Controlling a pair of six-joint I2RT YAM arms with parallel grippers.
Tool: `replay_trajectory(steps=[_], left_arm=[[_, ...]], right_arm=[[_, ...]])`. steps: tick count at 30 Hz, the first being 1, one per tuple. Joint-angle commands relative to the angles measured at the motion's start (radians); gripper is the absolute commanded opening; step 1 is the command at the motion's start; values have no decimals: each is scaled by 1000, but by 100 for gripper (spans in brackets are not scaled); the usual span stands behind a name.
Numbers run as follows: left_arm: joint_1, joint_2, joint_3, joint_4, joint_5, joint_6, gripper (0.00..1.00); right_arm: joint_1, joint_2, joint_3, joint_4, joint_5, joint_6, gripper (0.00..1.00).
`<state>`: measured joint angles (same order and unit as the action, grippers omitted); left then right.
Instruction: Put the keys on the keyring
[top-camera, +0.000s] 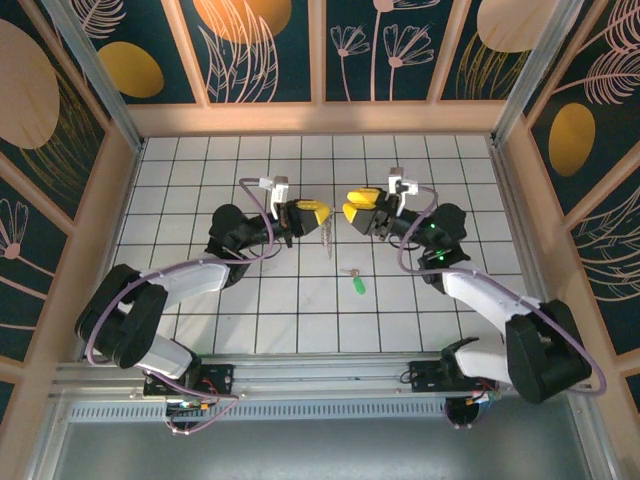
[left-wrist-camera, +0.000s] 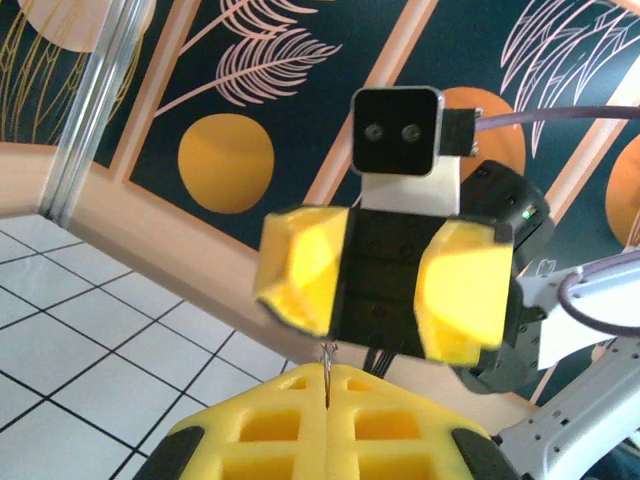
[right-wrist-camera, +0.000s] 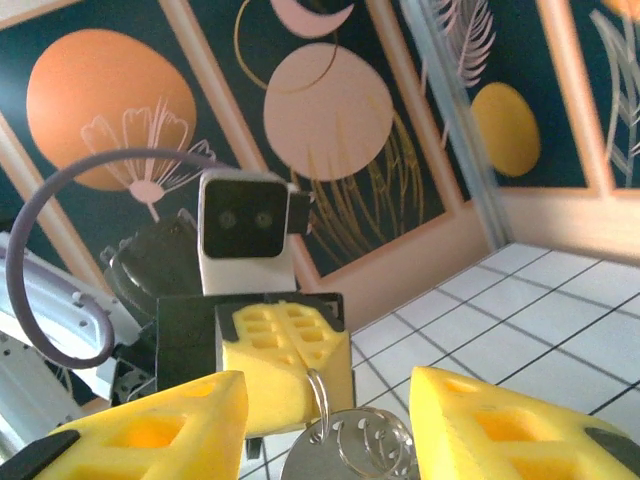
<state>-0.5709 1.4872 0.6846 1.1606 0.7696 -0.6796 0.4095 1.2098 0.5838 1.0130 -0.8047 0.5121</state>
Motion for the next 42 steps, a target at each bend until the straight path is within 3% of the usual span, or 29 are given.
replay_trajectory(steps=[1, 10, 21, 42], left_arm=[[-6, -60, 27, -67, -13, 135, 0], [-7, -149, -35, -131, -167, 383, 0], [-11, -183, -149, 15, -192, 588, 0], [-17, -203, -213, 110, -215, 674, 0]], right_arm=[[-28, -72, -36, -61, 39, -32, 49], [-59, -85, -82, -142, 101, -26, 50], [-64, -25, -96, -131, 119, -9, 50], [-66, 4, -102, -113, 119, 3, 50]])
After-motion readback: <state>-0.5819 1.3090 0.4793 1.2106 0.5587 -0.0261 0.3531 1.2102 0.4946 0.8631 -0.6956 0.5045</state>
